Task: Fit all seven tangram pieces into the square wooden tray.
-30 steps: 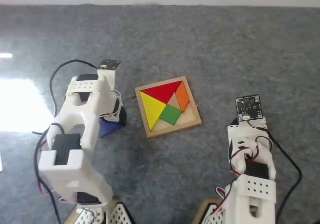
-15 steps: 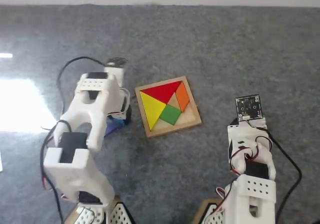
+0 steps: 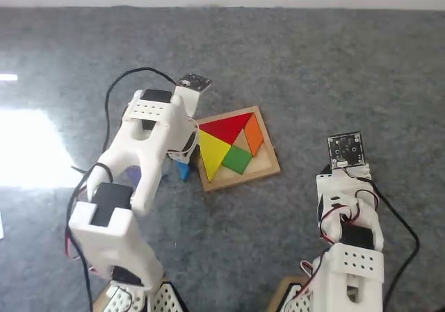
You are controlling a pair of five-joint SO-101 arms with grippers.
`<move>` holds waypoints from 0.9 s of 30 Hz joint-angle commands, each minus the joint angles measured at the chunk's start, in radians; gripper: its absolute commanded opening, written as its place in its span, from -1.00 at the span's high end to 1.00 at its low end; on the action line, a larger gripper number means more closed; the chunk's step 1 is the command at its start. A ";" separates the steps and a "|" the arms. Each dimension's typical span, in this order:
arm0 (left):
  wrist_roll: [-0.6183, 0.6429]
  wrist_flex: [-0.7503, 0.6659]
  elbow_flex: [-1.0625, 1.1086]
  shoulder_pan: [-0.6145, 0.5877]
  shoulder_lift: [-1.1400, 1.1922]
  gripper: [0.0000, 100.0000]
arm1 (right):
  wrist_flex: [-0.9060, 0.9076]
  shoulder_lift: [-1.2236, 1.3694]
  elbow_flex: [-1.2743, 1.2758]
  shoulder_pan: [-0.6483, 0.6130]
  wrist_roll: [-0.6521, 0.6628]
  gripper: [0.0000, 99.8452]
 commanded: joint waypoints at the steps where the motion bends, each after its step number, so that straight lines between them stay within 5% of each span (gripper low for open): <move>1: 0.009 0.008 -0.039 -0.008 -0.002 0.62 | -0.025 -0.022 -0.008 0.008 0.011 0.99; 15: 0.005 -0.054 -0.085 -0.003 0.183 0.64 | -0.025 -0.022 -0.008 0.008 0.011 0.99; 22: 0.006 -0.031 -0.087 -0.003 0.183 0.96 | -0.025 -0.022 -0.008 0.008 0.011 0.99; 27: 0.006 0.034 -0.128 -0.003 0.137 0.97 | -0.025 -0.022 -0.008 0.008 0.011 0.99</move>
